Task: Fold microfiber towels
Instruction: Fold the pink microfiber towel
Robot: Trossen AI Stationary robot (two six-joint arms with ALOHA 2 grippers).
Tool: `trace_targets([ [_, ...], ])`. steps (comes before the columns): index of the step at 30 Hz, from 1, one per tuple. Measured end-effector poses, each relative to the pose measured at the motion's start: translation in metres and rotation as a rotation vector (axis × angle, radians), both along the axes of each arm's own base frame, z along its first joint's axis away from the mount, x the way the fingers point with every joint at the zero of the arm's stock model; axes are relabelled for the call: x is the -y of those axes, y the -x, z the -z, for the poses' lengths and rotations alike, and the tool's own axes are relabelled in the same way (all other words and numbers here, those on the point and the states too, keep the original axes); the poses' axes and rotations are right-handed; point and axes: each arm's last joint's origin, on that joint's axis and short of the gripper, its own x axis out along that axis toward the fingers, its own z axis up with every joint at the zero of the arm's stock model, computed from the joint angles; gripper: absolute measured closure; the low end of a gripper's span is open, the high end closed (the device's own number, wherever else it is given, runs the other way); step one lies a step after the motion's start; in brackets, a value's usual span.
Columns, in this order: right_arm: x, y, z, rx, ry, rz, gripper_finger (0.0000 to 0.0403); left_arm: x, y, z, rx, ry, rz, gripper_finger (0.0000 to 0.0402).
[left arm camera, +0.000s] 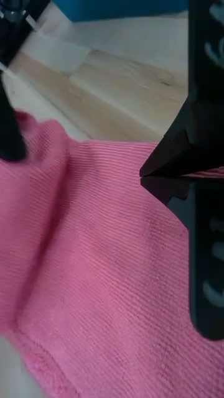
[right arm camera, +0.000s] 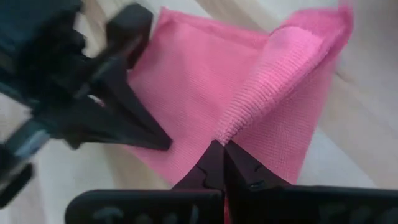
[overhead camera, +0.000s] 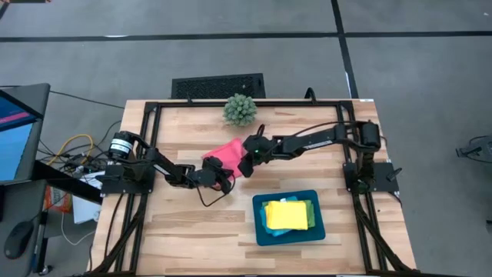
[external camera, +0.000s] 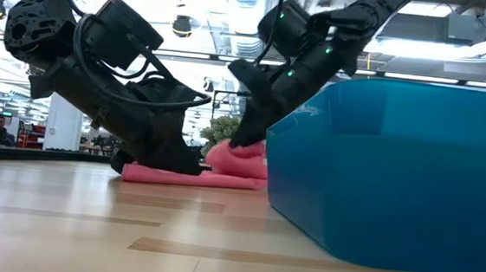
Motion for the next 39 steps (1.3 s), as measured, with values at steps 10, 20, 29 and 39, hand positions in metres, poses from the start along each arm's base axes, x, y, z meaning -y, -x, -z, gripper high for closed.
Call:
trace_targets([
  [10, -0.007, -0.009, 0.007, -0.006, 0.036, -0.013, 0.0386, 0.001, 0.000, 0.000, -0.004, 0.012, 0.023, 0.0401],
  [20, -0.008, -0.012, 0.012, 0.004, 0.041, -0.044, 0.0319, 0.003, 0.000, 0.000, 0.005, 0.026, 0.024, 0.0401],
  [29, -0.013, -0.012, 0.000, 0.044, 0.049, -0.076, 0.0219, 0.004, -0.002, -0.002, 0.014, 0.044, 0.032, 0.0401],
  [39, -0.028, 0.006, -0.020, -0.072, 0.235, -0.028, 0.0191, 0.005, -0.003, -0.004, 0.032, 0.071, 0.049, 0.0401],
])
